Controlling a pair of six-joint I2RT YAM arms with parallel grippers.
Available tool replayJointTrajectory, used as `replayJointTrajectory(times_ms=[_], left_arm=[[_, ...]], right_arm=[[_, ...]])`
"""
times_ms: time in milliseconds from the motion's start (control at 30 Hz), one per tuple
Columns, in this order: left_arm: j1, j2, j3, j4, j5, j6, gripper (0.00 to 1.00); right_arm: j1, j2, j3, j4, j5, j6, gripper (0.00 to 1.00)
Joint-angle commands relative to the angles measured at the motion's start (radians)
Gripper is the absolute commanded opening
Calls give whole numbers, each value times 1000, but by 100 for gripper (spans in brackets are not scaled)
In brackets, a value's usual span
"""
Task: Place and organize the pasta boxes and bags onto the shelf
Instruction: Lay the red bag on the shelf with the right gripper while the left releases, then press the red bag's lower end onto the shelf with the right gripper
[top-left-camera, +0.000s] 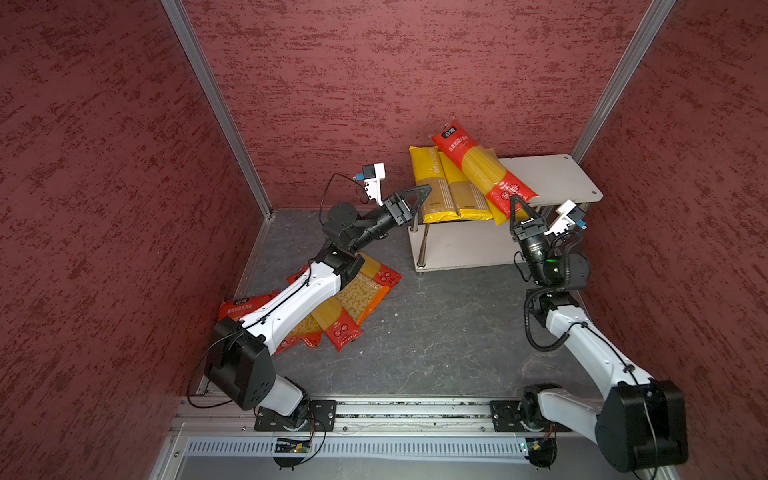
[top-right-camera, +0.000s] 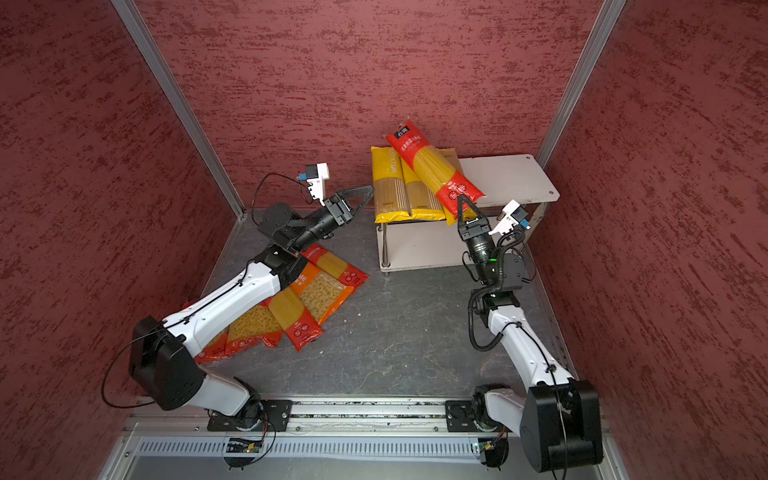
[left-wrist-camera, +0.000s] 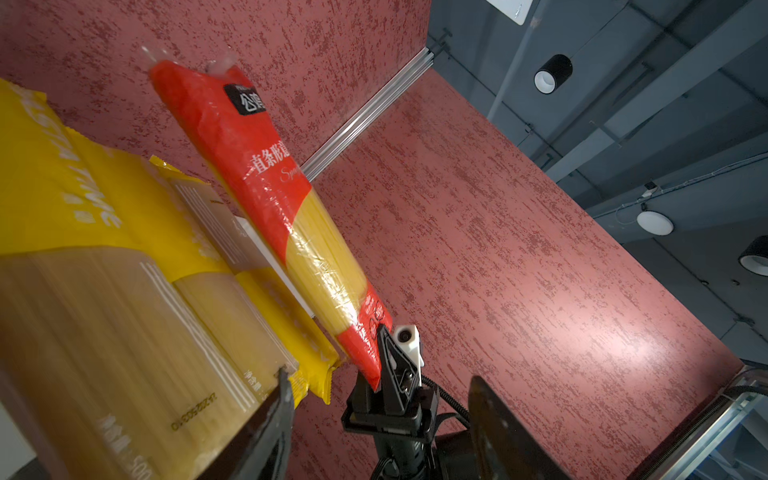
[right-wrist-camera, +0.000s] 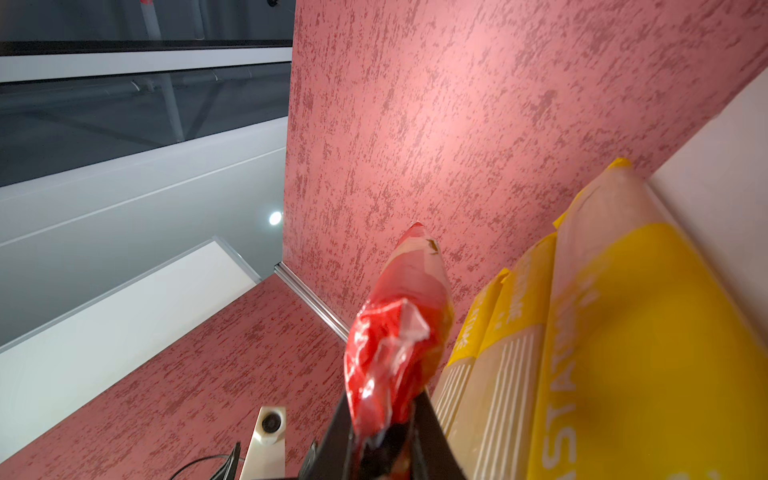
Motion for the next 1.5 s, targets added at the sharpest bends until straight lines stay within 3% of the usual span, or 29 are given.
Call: replayJointTrajectory(times_ms=[0,167,367,567,800,1167,1333,1467], left_arm=[[-2,-79,-70,-47,-20,60,66],[-5,-189,-216,-140,-69,114,67],[-22,-269,-369,-155,-114,88,66],[-35,-308,-413,-196,-134,103,66],[-37,-317,-419,-214,-150,120,66],[-45,-306,-420,-214,-165,121,66],[-45,-307,-419,-220,-166,121,66],[-46,-318,-424,-231,-168,126,66]], right_arm=[[-72,-50,90,114,43,73,0],[-123,-63,80,79,140,111,0],[-135,-56,101,-10,255,98,0],[-136,-37,94,-62,374,90,0],[-118,-20,102,-190,319,114,18],[-95,-120,60,-479,265,108,46],[-148,-100,99,-670,178,110,48],[-167,-89,92,-621,155,117,39]])
